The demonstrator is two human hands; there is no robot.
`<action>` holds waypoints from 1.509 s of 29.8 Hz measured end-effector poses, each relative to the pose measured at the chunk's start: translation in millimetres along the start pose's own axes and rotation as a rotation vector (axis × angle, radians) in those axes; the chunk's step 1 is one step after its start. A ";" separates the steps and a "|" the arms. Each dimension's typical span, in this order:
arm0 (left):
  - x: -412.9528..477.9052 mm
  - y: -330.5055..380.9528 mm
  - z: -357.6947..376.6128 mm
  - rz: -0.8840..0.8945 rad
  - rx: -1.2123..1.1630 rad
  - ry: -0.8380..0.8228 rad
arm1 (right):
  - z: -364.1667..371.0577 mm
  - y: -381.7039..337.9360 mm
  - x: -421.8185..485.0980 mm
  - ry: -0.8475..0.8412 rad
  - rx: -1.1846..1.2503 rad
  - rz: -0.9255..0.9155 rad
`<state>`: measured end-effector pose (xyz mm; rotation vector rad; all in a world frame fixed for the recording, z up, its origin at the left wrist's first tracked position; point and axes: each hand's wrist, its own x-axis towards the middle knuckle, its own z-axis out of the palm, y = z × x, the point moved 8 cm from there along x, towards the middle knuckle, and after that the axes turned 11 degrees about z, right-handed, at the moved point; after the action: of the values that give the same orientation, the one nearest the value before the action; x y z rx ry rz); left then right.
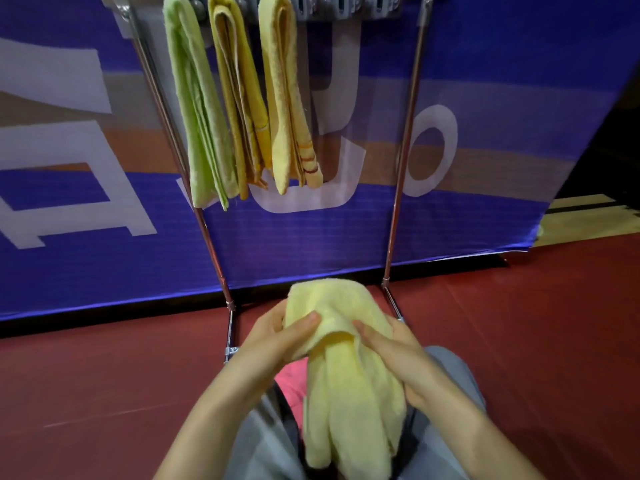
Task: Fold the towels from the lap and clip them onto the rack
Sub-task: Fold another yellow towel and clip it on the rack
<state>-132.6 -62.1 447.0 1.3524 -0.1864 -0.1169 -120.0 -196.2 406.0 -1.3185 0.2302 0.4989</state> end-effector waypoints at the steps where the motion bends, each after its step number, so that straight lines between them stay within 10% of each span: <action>1: -1.6 1.1 -3.0 0.024 0.031 0.012 | -2.8 -2.5 1.3 0.009 0.004 -0.002; 11: -2.8 41.1 -2.4 0.445 0.761 -0.088 | -7.4 -14.1 7.8 -0.036 -0.069 0.033; 28: -6.9 84.3 1.6 0.450 0.725 -0.223 | 2.0 2.4 6.1 -0.212 -0.147 0.247; 38: 1.0 98.6 -0.6 0.376 0.544 -0.075 | 45.9 -43.7 -24.3 -0.296 -0.242 -0.346; 45: -2.5 71.9 2.7 0.231 0.610 -0.073 | 56.3 -37.6 -22.7 -0.302 -0.196 -0.414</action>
<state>-137.2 -48.9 517.6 1.9216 -0.4652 0.0954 -128.6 -153.2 462.3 -1.4148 -0.3448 0.3659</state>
